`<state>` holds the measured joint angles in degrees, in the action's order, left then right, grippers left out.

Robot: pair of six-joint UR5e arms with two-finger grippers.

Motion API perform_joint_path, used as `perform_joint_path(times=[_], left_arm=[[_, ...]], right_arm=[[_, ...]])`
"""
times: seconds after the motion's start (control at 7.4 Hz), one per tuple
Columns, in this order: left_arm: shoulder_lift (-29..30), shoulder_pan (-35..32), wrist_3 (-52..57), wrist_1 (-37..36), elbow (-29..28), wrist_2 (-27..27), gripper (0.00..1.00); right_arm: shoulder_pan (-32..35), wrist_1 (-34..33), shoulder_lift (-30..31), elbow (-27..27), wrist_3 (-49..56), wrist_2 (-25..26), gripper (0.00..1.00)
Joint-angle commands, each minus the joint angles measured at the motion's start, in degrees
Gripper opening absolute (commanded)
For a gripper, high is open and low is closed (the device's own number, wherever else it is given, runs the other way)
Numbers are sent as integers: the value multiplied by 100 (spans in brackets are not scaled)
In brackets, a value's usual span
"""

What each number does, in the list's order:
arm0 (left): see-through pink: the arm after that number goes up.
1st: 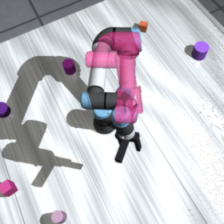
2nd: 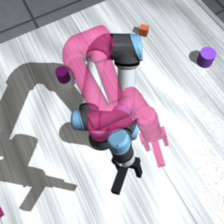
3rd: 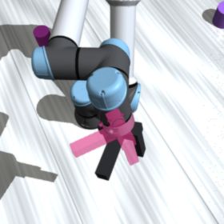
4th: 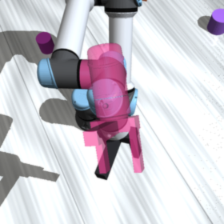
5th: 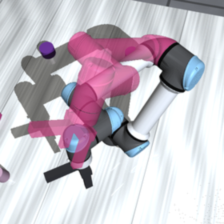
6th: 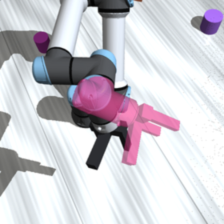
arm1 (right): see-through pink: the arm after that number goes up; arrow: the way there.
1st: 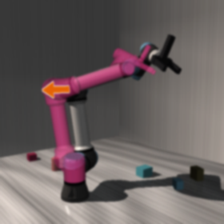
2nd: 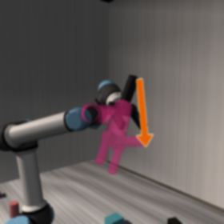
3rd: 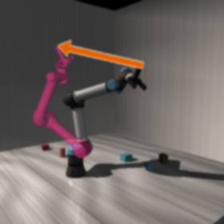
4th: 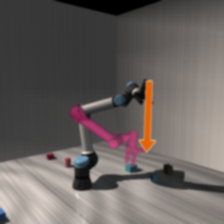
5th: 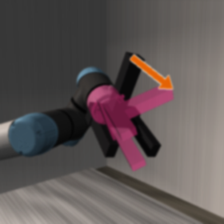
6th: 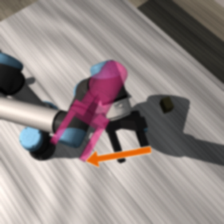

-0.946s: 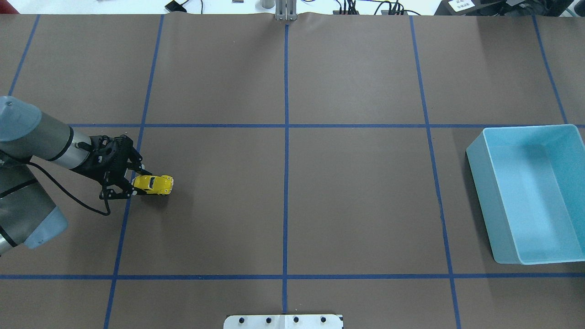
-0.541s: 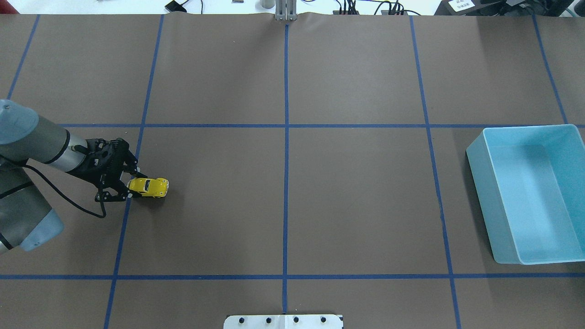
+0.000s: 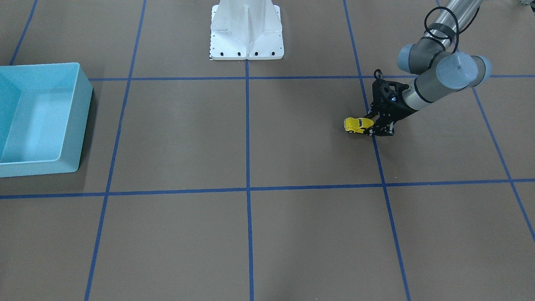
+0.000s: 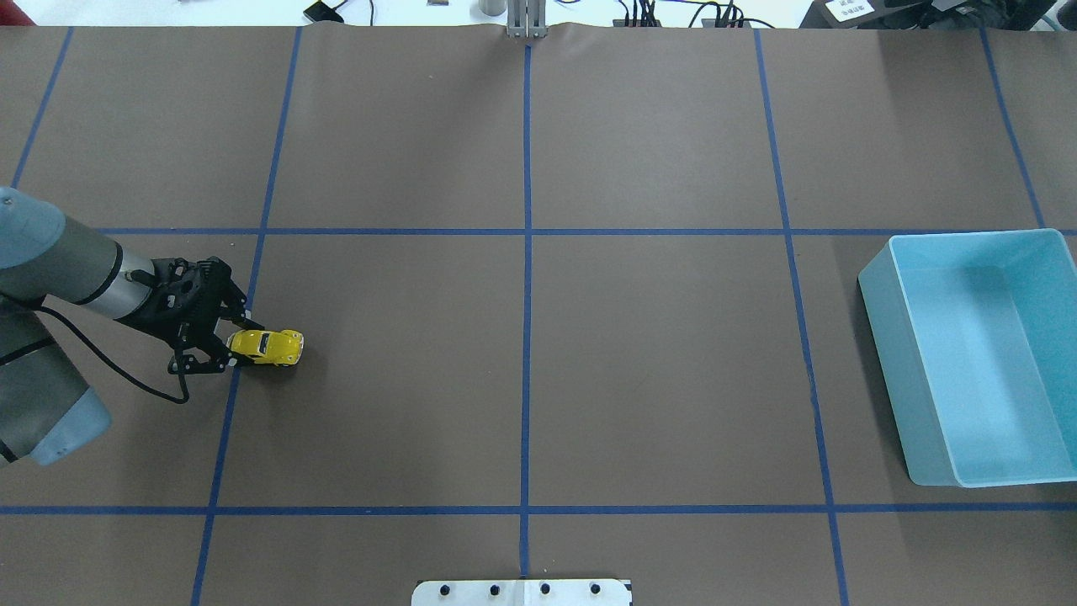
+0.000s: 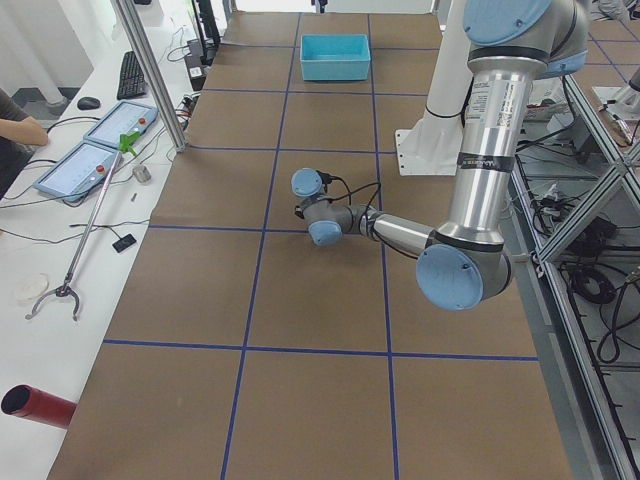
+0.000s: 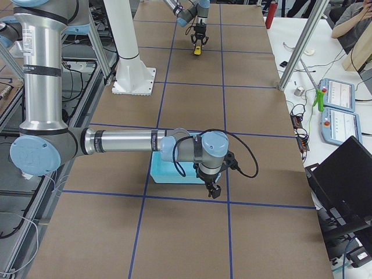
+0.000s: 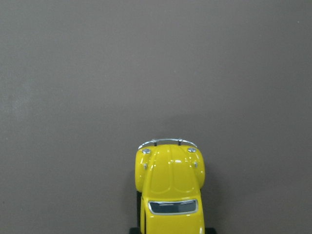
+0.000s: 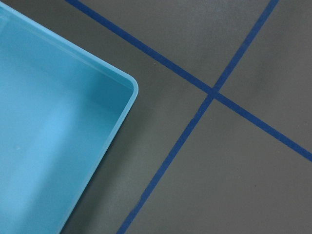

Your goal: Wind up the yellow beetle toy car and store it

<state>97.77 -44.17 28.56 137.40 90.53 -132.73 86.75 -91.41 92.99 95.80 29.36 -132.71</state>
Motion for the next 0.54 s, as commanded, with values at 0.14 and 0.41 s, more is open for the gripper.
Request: perform_joint_path(times=[0.14,0.41], left_arm=[[-38,-21,1,6,0,2,12],[-134,-48,1,6,17,-16,12]], right_arm=[[0,0,0,9,0,0,100],[0,0,0,0,0,0,100]])
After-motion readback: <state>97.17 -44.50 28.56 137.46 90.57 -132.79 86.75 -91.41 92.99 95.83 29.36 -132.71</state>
